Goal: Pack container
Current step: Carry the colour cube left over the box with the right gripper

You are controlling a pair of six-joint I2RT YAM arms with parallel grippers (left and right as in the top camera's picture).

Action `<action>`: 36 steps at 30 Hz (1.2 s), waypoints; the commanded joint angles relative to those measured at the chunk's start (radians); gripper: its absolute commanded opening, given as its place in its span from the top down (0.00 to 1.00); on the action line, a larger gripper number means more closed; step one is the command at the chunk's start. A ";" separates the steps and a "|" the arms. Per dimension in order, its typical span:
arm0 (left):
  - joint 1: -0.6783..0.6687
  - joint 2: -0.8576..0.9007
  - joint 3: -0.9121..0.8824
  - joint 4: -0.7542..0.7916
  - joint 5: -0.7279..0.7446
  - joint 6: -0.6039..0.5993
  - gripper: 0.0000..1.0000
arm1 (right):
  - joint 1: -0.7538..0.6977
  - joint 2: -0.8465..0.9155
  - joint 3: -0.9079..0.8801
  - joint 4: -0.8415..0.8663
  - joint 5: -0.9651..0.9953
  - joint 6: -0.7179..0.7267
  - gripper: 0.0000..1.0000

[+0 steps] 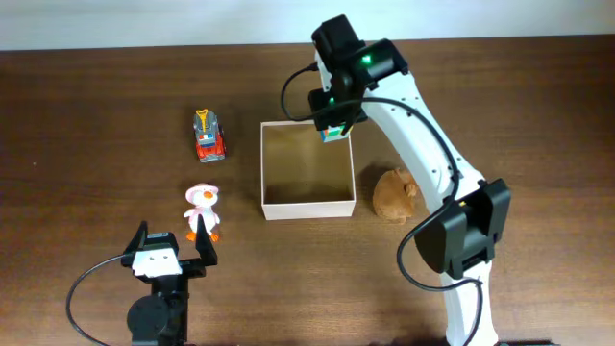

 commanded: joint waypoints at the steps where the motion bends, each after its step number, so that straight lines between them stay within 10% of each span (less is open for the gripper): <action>1: 0.005 -0.008 -0.006 0.002 0.010 0.019 0.01 | 0.021 -0.002 0.023 0.011 -0.008 0.042 0.49; 36: 0.005 -0.008 -0.006 0.002 0.010 0.019 0.01 | 0.026 0.000 -0.302 0.274 0.094 0.127 0.48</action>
